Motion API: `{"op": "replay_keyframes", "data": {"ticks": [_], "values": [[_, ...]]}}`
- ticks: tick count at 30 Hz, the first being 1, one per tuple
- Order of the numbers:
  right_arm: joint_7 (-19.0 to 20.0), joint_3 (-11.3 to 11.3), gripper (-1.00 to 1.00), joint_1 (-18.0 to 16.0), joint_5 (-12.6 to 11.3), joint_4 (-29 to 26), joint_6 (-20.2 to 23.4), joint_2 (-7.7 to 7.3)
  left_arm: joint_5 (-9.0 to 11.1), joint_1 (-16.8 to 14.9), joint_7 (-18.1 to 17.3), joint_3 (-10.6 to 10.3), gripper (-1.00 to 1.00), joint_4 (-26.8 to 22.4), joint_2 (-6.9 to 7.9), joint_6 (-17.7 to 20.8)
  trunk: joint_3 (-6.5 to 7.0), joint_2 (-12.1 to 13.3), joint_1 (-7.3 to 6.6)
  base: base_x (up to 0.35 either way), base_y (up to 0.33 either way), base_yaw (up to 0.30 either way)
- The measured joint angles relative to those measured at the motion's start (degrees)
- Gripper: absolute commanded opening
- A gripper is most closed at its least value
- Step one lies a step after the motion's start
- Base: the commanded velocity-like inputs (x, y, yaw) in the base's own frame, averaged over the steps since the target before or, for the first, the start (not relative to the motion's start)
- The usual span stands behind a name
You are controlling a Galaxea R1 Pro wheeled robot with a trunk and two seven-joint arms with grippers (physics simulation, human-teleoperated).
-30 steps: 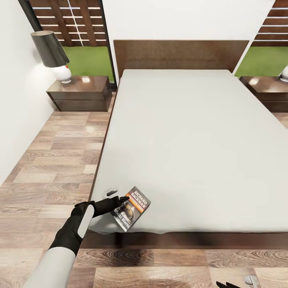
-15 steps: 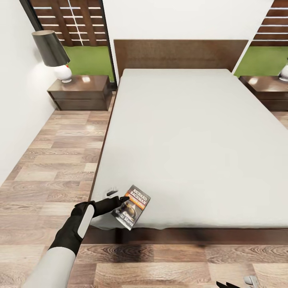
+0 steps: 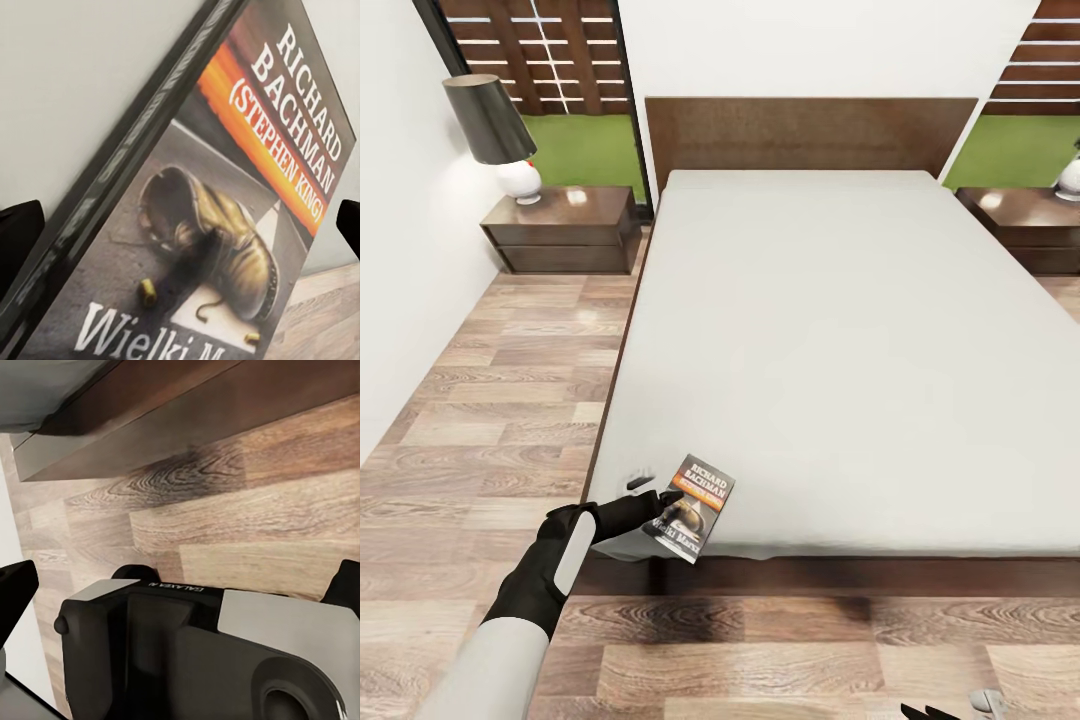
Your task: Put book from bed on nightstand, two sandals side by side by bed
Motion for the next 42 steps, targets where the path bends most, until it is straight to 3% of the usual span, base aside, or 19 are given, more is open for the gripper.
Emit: {"op": "replay_keyframes", "data": {"ticks": [18,42], "values": [[0.0,0.0,1.0,0.0,0.0,0.0,0.0,0.0,0.0,0.0,0.0,0.0,1.0,0.0,0.0,0.0,0.0,0.0,0.0,0.0,0.0,0.0],[0.0,0.0,1.0,0.0,0.0,0.0,0.0,0.0,-0.5,0.0,0.1,0.1,1.0,0.1,0.01,0.1,4.3,9.6,-5.27,0.0,0.0,0.0]]}}
